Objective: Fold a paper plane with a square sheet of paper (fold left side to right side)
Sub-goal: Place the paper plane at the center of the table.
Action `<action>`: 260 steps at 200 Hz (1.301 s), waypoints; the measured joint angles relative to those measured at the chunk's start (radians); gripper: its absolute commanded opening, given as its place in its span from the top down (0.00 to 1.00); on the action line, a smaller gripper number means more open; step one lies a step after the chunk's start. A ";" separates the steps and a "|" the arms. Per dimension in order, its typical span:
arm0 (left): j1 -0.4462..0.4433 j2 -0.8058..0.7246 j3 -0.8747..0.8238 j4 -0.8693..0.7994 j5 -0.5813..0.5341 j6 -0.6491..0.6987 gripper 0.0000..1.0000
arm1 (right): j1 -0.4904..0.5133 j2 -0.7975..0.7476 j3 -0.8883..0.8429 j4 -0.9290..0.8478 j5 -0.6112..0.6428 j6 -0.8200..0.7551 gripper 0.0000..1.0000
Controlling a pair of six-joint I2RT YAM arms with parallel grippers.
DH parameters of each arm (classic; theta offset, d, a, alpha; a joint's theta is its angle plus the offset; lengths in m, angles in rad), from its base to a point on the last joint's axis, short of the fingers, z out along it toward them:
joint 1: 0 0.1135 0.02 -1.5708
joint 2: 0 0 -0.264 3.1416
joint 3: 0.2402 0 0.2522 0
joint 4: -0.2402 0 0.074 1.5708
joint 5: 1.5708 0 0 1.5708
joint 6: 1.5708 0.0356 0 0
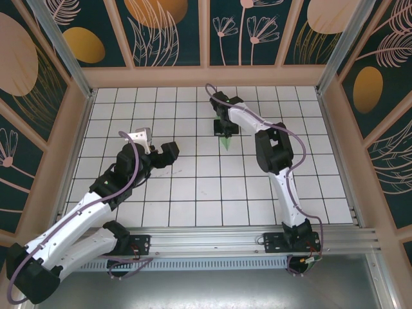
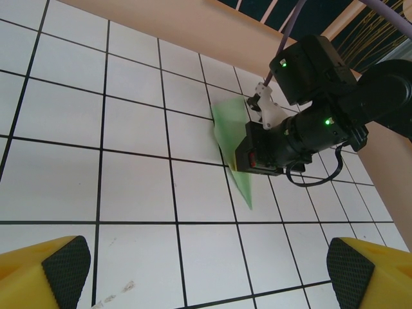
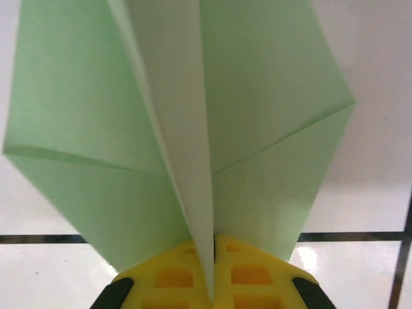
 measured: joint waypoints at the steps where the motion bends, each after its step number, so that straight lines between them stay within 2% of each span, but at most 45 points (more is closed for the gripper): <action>1: 0.000 0.000 0.000 0.000 0.000 0.000 0.04 | 0.000 0.000 0.000 0.000 0.000 0.000 0.91; 97: 0.000 0.012 0.000 -0.027 -0.028 0.010 0.01 | -0.002 0.005 0.000 -0.002 0.004 -0.039 0.72; 143: 0.000 0.012 0.001 -0.047 -0.053 0.010 0.02 | 0.011 0.003 0.000 -0.015 0.028 -0.043 0.68; 188: 0.000 0.012 0.006 -0.063 -0.080 0.006 0.01 | 0.037 -0.035 0.000 -0.064 0.060 -0.043 0.57; 222: 0.023 0.023 0.019 -0.063 -0.076 -0.001 0.01 | 0.073 -0.177 -0.048 -0.084 0.080 -0.043 0.48; 260: 0.141 0.032 0.045 -0.064 -0.061 0.005 0.01 | 0.100 -0.584 -0.356 0.018 0.088 -0.058 0.30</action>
